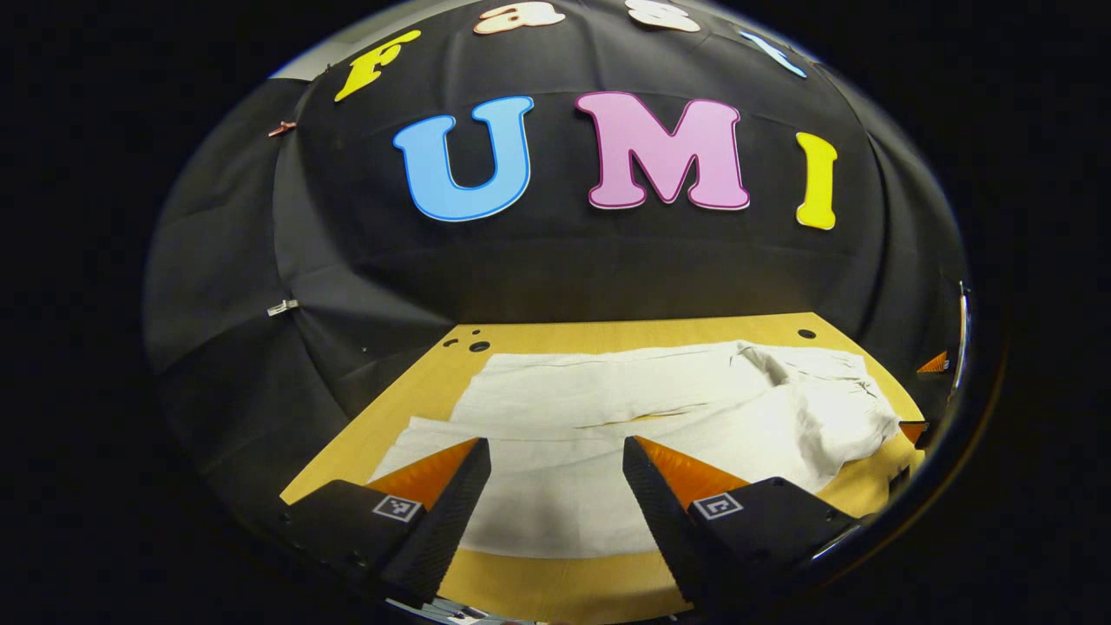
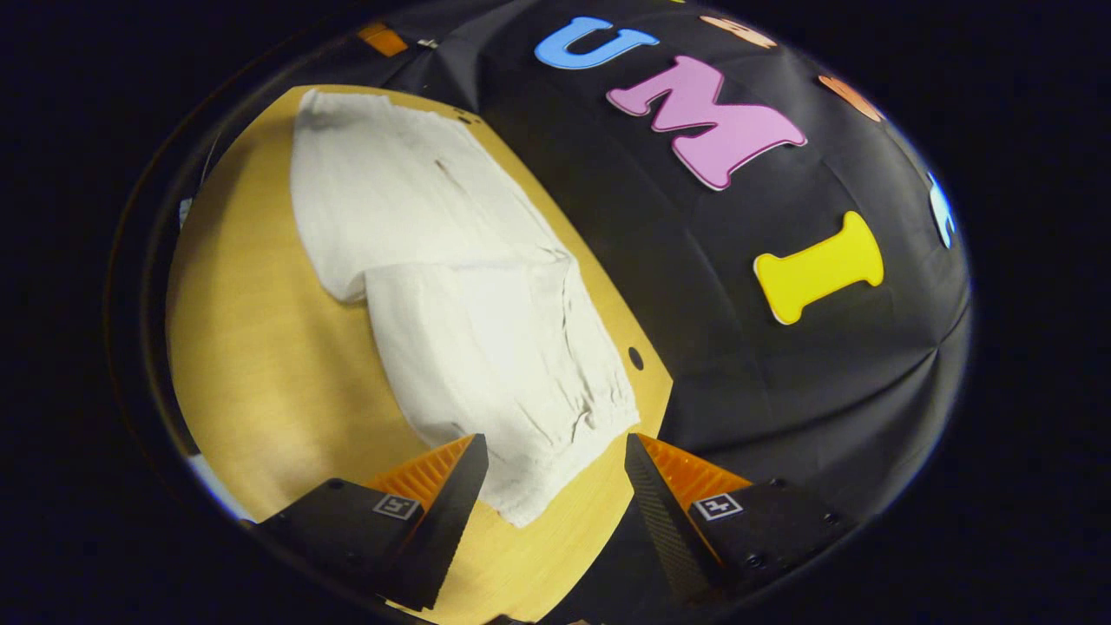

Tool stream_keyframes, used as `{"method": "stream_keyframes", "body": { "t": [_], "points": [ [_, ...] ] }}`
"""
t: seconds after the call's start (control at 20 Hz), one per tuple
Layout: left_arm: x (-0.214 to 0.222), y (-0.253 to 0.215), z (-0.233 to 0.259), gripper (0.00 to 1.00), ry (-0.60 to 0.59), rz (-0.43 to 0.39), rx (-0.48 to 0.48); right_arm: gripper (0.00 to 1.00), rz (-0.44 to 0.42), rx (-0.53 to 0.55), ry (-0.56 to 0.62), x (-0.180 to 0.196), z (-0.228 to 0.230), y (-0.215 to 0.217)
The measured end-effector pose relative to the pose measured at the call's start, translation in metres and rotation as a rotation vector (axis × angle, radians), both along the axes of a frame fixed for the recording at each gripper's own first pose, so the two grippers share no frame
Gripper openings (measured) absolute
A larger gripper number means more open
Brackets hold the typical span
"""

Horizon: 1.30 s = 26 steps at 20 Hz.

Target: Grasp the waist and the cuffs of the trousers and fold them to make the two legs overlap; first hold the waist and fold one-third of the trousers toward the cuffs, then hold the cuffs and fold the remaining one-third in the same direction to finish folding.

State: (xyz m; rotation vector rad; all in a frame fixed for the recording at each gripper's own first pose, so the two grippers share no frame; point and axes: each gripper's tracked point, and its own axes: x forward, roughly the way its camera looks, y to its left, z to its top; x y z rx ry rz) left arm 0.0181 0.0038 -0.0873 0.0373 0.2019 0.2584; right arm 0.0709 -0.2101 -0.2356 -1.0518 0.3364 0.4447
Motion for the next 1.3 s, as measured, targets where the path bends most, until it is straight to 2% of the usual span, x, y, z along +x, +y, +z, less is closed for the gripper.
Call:
{"method": "stream_keyframes", "body": {
  "t": [0.2,0.45,0.65,0.8,0.9,0.95,1.0,1.05,1.15,1.2,1.3],
  "points": [
    [-0.001,-0.005,-0.01,0.98,0.028,-0.005,0.018,0.98,0.03,-0.111,0.074,-0.002,-0.033,-0.026],
    [-0.005,0.0,-0.014,0.98,0.052,0.022,0.015,0.99,0.081,-0.192,0.074,0.018,-0.047,-0.035],
    [-0.014,0.008,-0.027,0.98,0.072,0.057,-0.005,0.94,0.112,-0.271,0.084,0.035,-0.054,-0.031],
    [-0.02,0.014,-0.033,0.98,0.082,0.076,-0.033,0.83,0.11,-0.353,0.069,0.051,-0.057,-0.029],
    [-0.022,0.02,-0.038,0.98,0.095,0.09,-0.032,0.82,0.103,-0.383,0.084,0.06,-0.064,-0.031],
    [-0.022,0.023,-0.041,0.98,0.099,0.093,-0.029,0.75,0.099,-0.388,0.099,0.064,-0.067,-0.032],
    [-0.022,0.026,-0.042,0.98,0.103,0.092,-0.024,0.6,0.098,-0.384,0.112,0.064,-0.067,-0.033],
    [-0.022,0.031,-0.044,0.98,0.111,0.093,-0.015,0.55,0.096,-0.384,0.125,0.065,-0.069,-0.033],
    [-0.026,0.045,-0.051,0.98,0.135,0.087,0.023,0.34,0.104,-0.397,0.161,0.064,-0.075,-0.033],
    [-0.028,0.053,-0.055,0.98,0.151,0.083,0.048,0.29,0.107,-0.408,0.163,0.065,-0.075,-0.033],
    [-0.038,0.075,-0.07,0.98,0.203,0.071,0.113,0.28,0.099,-0.437,0.204,0.064,-0.079,-0.033]
  ]
}}
